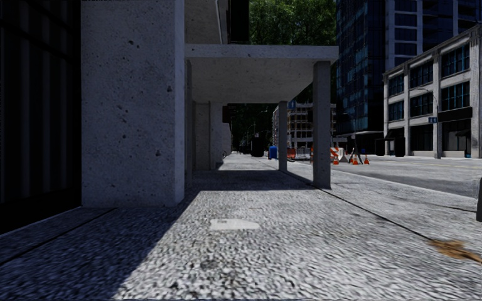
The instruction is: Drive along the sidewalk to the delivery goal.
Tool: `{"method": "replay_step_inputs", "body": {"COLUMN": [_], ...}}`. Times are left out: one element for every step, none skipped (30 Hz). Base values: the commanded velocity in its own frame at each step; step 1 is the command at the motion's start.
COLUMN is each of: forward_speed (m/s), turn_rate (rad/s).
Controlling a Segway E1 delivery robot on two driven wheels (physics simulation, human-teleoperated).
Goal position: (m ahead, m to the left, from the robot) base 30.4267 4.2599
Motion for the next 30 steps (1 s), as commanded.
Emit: {"method": "replay_step_inputs", "body": {"forward_speed": [2.0, 2.0, 2.0, 2.0, 2.0, 2.0, 2.0, 2.0, 2.0, 2.0, 2.0, 2.0, 2.0, 2.0, 2.0, 2.0, 2.0, 2.0, 2.0, 2.0, 2.0, 2.0, 2.0, 2.0, 2.0, 2.0, 2.0, 2.0, 2.0, 2.0], "turn_rate": [0.0, 0.0, 0.0, 0.0, 0.0, 0.0, 0.0, 0.0, 0.0, 0.0, 0.0, 0.0, 0.0, 0.0, 0.0, 0.0, 0.0, 0.0, 0.0, 0.0, 0.0, 0.0, 0.0, 0.0, 0.0, 0.0, 0.0, 0.0, 0.0, 0.0]}}
